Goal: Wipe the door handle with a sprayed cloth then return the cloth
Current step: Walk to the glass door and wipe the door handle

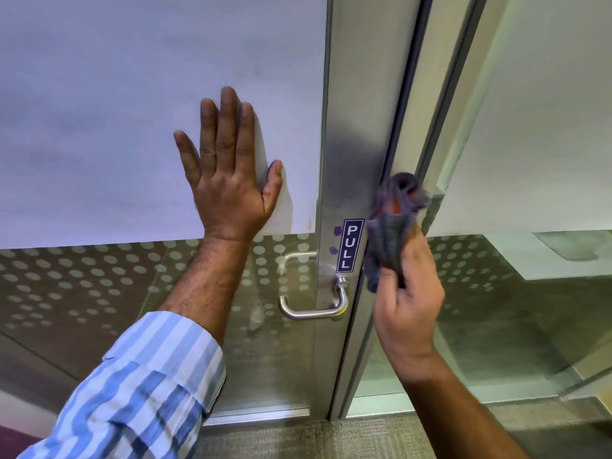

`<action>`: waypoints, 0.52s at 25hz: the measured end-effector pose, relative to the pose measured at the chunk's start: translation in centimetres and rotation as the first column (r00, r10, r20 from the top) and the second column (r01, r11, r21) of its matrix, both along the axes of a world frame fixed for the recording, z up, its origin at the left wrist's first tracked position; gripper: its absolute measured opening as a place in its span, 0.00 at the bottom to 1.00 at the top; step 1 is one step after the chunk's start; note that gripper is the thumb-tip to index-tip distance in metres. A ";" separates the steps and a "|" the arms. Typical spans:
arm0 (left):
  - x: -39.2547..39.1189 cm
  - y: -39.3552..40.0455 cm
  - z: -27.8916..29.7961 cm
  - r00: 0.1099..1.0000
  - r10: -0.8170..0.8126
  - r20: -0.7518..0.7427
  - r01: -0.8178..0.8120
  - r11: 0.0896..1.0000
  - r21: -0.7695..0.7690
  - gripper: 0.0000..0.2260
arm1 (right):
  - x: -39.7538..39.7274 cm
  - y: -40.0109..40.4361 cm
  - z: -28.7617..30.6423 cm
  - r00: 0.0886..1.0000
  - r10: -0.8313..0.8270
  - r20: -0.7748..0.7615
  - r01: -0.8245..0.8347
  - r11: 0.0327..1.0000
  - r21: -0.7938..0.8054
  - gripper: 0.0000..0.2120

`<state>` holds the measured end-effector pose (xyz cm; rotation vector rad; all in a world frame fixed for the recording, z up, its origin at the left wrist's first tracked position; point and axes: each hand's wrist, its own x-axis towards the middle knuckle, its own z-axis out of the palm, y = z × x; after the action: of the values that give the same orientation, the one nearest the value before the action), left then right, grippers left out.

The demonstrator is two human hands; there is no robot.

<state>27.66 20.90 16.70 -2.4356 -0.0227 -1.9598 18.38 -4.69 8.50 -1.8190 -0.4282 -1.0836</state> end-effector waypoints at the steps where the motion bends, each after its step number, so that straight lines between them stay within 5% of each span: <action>1: 0.0 0.0 0.0 1.000 -0.003 -0.004 0.003 1.000 0.010 0.32 | 1.4 0.6 0.5 0.997 -0.012 0.076 0.024 0.987 -0.158 0.26; 5: -0.1 0.0 0.0 1.000 -0.001 0.003 0.001 1.000 0.020 0.32 | 4.9 4.0 0.2 0.972 -0.155 0.176 0.227 0.809 -0.542 0.30; 13: 0.2 0.0 -0.1 1.000 0.011 0.008 -0.011 1.000 0.026 0.31 | 6.6 2.6 -4.5 0.970 -0.109 0.216 0.224 0.742 -0.632 0.30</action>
<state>27.81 20.90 16.63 -2.4063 -0.0110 -1.9532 24.94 -2.04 4.03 -2.4280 -0.8411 -1.3220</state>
